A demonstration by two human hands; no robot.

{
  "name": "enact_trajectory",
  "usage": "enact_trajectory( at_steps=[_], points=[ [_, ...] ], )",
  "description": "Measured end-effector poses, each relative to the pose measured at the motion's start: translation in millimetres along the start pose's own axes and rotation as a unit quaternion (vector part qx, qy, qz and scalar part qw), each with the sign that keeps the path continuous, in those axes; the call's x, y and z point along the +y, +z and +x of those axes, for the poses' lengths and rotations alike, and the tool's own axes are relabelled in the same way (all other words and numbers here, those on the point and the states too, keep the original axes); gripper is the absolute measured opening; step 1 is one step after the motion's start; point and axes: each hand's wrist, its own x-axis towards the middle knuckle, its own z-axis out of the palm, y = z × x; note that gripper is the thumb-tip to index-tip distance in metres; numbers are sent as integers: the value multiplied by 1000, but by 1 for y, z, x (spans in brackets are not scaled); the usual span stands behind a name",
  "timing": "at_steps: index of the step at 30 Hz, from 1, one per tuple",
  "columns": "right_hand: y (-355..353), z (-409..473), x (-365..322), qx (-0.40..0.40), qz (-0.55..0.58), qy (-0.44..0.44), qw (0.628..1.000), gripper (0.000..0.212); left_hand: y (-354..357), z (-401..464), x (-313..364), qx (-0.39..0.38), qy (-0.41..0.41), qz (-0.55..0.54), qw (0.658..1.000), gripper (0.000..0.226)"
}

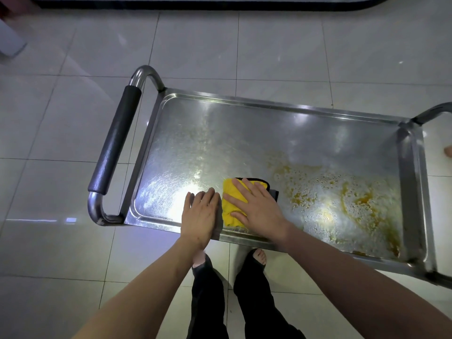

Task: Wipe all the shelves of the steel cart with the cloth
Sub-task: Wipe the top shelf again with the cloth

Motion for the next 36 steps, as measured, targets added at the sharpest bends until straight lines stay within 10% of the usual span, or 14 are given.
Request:
enact_trajectory(
  at_steps=[13, 36],
  points=[
    [-39, 64, 90, -72, 24, 90, 993, 77, -6, 1, 0, -46, 9, 57, 997, 61],
    [10, -39, 15, -14, 7, -25, 1000, 58, -13, 10, 17, -103, 2, 95, 990, 50]
  ],
)
